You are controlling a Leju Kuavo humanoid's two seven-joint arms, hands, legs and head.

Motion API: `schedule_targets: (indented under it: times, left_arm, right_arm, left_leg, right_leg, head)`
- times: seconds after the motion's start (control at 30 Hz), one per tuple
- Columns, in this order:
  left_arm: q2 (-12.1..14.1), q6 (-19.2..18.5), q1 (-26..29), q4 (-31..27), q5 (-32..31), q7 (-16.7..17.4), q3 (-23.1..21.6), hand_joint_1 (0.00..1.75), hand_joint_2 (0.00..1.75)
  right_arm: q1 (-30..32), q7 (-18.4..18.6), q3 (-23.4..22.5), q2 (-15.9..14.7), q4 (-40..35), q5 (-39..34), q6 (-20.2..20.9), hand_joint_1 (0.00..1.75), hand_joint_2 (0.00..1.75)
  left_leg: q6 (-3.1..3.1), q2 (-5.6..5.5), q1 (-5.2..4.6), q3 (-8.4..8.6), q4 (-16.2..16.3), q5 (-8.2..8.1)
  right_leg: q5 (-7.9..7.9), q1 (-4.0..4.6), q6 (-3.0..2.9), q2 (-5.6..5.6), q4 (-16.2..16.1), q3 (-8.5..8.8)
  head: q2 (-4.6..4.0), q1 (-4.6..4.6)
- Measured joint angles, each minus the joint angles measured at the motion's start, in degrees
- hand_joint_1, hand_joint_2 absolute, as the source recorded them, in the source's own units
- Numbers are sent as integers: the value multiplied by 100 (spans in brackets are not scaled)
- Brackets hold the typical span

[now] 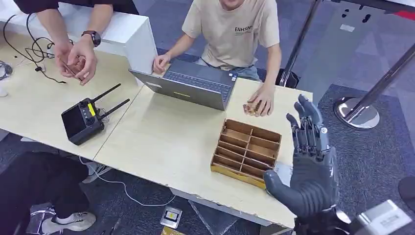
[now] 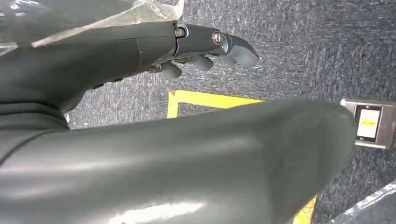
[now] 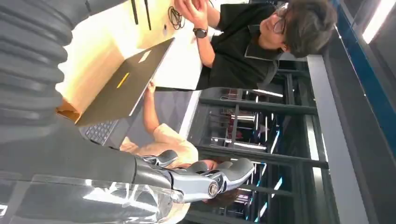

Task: Pass the card to the sensor for recognition and then transmit it.

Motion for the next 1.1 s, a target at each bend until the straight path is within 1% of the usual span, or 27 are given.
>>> schedule_targets:
  times: [0.3, 0.43, 0.57, 0.8, 0.87, 1.03, 1.1]
  left_arm:
    - [-7, -61, -1, 0, -28, 0, 0, 0, 0]
    - [-7, -37, 0, 0, 9, 0, 0, 0, 0]
    - [-18, -7, 4, 0, 7, 98, 0, 0, 0]
    - [-24, 13, 3, 0, 13, 90, 0, 0, 0]
    - [-24, 24, 3, 0, 11, 85, 0, 0, 0]
    - [-24, 44, 2, 0, 17, 87, 0, 0, 0]
    - [-24, 44, 3, 0, 33, 87, 0, 0, 0]
  right_arm:
    - [-1, 26, 7, 20, 0, 35, -20, 0, 175]
    - [6, 48, 4, 17, -2, 26, -28, 0, 175]
    - [59, 103, 4, 2, -13, 35, -72, 0, 175]
    - [100, 184, -2, -20, -13, 94, -151, 0, 175]
    - [102, 233, -4, -37, -7, 242, -188, 0, 175]
    - [95, 618, 0, -94, 39, 959, -234, 0, 175]
    - [96, 704, 0, -116, 76, 1060, -245, 0, 175]
  left_leg:
    - [0, 0, -1, -1, 0, 0]
    - [0, 0, -1, 1, 0, 0]
    - [0, 0, 0, 0, 0, 0]
    - [0, 1, 0, 0, 0, 0]
    - [0, 1, 0, 0, 0, 0]
    - [0, 0, -1, -1, 0, 0]
    - [0, 0, -1, -1, 0, 0]
  right_leg:
    - [0, -1, 0, 0, 0, 0]
    - [0, -1, 0, 0, 0, -1]
    - [0, 0, 0, 0, 0, -1]
    - [0, 0, 0, 0, 0, -1]
    - [0, -1, 0, 0, 0, -1]
    - [0, -1, 0, 0, 0, -1]
    - [0, -1, 0, 0, 0, -1]
  head:
    - [0, 0]
    - [0, 0]
    - [0, 0]
    - [0, 0]
    - [0, -2]
    - [0, 0]
    - [0, 0]
